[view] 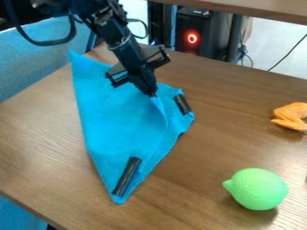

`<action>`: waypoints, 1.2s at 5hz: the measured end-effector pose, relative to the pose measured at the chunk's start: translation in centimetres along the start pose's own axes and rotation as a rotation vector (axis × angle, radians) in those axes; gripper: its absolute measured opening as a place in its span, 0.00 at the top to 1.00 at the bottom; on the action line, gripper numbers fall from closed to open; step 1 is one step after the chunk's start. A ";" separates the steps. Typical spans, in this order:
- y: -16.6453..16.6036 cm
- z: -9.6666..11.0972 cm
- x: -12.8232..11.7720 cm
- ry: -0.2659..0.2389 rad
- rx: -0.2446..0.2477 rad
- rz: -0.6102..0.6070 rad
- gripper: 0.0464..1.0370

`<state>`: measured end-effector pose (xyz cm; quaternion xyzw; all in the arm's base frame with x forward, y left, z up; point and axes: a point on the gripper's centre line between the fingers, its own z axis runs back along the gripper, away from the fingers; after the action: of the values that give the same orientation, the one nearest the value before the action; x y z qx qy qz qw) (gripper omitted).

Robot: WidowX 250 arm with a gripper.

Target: Fold the cloth from the bottom left to the top right

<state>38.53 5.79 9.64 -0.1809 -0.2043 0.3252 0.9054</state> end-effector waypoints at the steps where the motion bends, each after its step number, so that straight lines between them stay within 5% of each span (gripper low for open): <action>1: -0.8 -0.2 0.4 0.017 -0.035 -0.006 0.99; 3: -2.1 -1.8 -0.7 0.047 -0.044 -0.043 0.96; 4: -2.2 -2.3 -0.9 0.043 0.006 -0.101 0.81; 6: -2.6 -2.7 -0.2 -0.044 0.047 -0.238 0.22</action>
<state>41.08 3.30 8.44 -0.1268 -0.2365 0.2243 0.9368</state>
